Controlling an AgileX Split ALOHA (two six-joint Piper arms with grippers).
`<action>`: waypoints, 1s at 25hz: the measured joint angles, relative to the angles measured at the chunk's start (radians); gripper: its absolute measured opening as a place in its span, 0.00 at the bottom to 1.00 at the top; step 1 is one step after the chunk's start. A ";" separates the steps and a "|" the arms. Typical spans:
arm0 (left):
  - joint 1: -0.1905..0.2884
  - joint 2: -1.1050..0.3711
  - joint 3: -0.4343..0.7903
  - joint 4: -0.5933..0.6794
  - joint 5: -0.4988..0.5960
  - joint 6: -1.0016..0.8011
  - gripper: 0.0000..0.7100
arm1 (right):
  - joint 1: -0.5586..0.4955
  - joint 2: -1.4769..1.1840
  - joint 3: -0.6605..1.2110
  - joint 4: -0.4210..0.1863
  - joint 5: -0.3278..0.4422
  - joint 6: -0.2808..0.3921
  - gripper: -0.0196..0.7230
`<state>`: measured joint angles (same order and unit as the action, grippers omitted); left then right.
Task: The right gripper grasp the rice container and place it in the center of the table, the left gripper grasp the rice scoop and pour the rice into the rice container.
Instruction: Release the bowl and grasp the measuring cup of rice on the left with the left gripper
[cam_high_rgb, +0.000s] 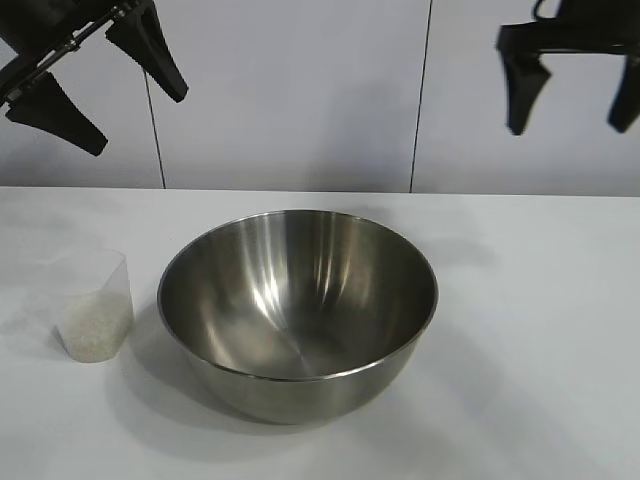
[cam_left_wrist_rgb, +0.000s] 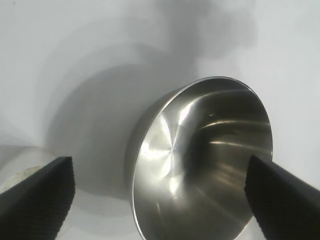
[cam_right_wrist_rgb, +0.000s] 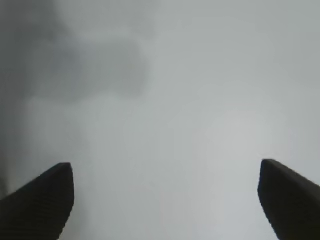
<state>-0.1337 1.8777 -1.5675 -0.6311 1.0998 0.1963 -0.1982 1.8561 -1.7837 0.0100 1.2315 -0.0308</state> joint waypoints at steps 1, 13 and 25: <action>0.000 0.000 0.000 0.000 0.000 0.000 0.94 | -0.008 -0.037 0.016 0.012 0.000 0.000 0.96; 0.000 0.000 0.000 0.000 0.000 0.000 0.94 | -0.018 -0.920 0.570 0.050 -0.115 0.031 0.96; 0.000 0.000 0.000 0.000 -0.001 0.000 0.94 | -0.018 -1.846 1.073 0.012 -0.200 0.091 0.96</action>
<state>-0.1337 1.8777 -1.5675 -0.6311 1.0989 0.1963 -0.2160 0.0105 -0.7106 0.0218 1.0312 0.0597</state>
